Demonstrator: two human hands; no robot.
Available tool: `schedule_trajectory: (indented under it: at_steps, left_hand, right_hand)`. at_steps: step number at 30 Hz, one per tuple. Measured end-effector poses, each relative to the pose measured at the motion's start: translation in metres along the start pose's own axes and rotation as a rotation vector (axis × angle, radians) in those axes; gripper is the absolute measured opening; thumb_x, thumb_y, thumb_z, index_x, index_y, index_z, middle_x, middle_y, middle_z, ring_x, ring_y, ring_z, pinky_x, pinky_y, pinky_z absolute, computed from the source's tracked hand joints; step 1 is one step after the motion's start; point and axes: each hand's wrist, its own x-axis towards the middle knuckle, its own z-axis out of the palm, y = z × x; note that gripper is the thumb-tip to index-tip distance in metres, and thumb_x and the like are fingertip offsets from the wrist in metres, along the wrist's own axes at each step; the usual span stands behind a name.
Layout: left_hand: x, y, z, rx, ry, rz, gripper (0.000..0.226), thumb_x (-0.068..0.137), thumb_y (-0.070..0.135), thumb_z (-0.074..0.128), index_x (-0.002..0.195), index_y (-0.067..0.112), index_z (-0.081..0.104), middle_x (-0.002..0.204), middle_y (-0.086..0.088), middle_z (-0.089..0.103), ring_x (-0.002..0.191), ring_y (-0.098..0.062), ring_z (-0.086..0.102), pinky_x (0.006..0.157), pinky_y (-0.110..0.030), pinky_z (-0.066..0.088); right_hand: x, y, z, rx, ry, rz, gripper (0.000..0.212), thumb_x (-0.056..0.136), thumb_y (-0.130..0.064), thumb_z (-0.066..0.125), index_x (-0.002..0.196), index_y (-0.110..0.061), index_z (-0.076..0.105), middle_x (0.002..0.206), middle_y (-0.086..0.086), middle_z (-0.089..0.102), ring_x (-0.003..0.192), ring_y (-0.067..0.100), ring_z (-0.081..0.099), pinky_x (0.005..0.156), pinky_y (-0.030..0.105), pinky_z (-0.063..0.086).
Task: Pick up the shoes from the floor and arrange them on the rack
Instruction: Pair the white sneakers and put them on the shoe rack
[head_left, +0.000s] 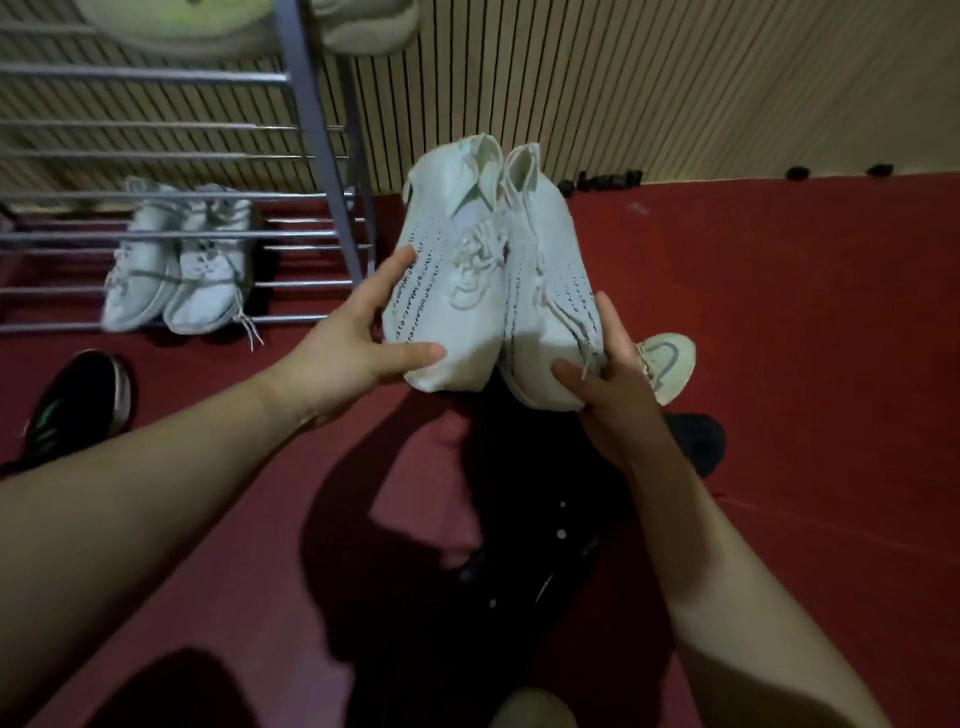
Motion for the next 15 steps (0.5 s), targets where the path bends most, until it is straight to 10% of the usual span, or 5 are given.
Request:
schedule_trajectory:
  at_steps: [15]
  left_hand:
    - [-0.124,-0.011,-0.166,-0.108,-0.131,0.079,0.095,0.076,-0.005,0.07,0.146,0.039,0.023,0.138,0.016,0.046,0.115,-0.008,0.058,0.092,-0.03,0.052]
  right_hand:
    - [-0.078,0.0,0.195,-0.075,0.142,-0.07,0.088,0.073,0.002,0.061,0.148,-0.023,0.022,0.139,-0.002,0.051,0.119,0.01,0.056,0.092,0.025,0.05]
